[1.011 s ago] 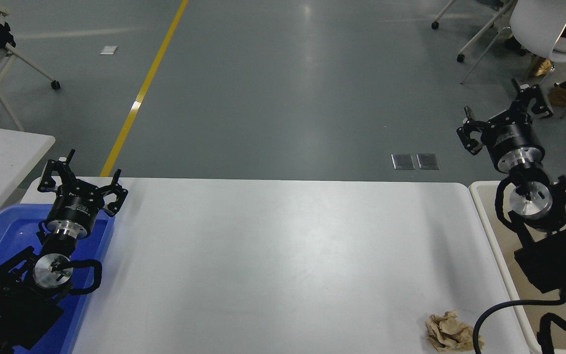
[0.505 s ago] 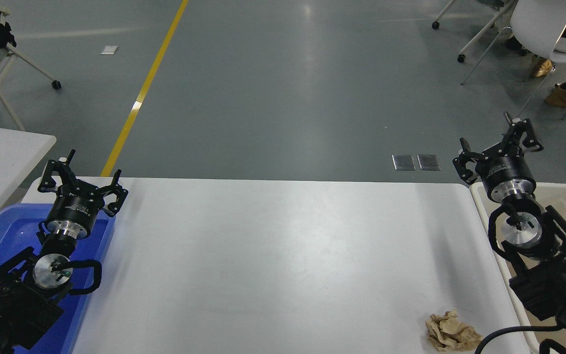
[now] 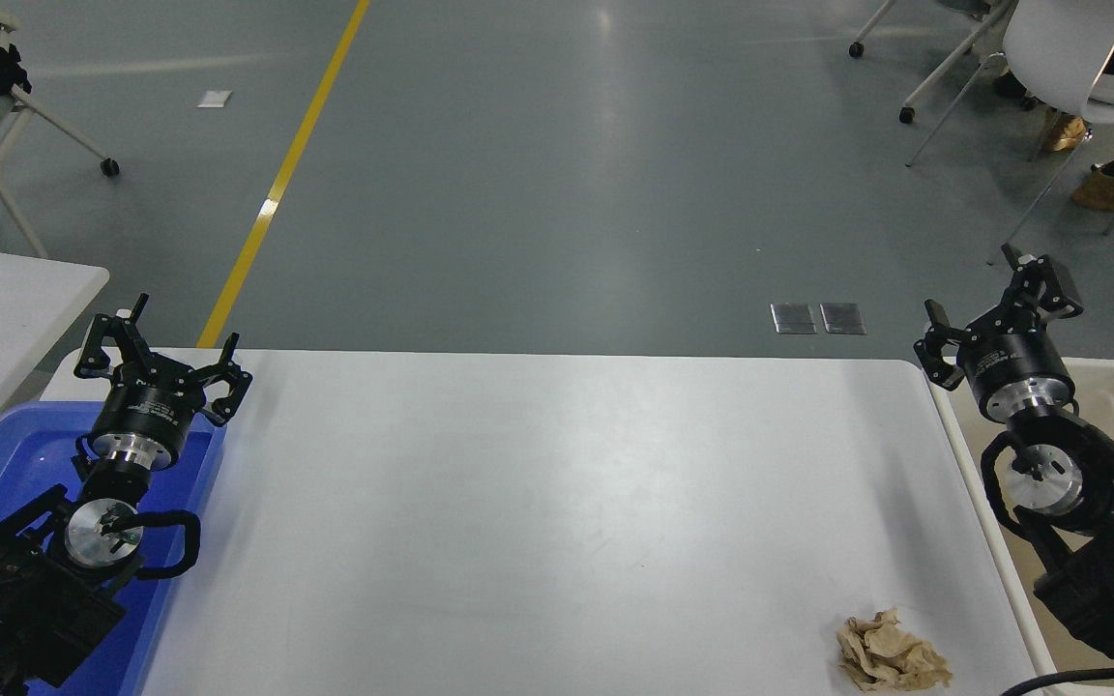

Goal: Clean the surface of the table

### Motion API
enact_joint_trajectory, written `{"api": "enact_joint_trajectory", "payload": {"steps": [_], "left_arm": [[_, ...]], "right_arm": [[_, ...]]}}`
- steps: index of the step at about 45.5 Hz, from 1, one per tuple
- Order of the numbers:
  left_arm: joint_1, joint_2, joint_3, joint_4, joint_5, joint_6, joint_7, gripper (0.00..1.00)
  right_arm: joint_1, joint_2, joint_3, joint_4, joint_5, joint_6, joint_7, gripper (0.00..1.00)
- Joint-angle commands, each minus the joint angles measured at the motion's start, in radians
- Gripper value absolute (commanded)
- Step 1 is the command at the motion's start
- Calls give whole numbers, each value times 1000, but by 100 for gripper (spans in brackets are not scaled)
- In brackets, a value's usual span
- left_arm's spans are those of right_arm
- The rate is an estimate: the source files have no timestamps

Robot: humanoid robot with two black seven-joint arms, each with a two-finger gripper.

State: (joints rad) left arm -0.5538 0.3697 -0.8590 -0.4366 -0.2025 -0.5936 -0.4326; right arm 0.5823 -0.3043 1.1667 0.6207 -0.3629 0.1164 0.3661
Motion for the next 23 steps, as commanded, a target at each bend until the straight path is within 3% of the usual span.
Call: {"api": "enact_joint_trajectory", "payload": {"steps": [1,6,16,23], "left_arm": [[0,0,0,-1,0,0,0,100],[0,2,0,1,0,0,0,100],[0,0,0,1,0,0,0,100],[0,0,0,1,0,0,0,100]], "right_arm": [[17,-6,-13,-18,13,-1,4,98],[50,-33,-28,-36,13,2,2,98],[122,-170,-308,-38,15,0,2,98],[140,-203,-318,-35,25,3,2,98]]}}
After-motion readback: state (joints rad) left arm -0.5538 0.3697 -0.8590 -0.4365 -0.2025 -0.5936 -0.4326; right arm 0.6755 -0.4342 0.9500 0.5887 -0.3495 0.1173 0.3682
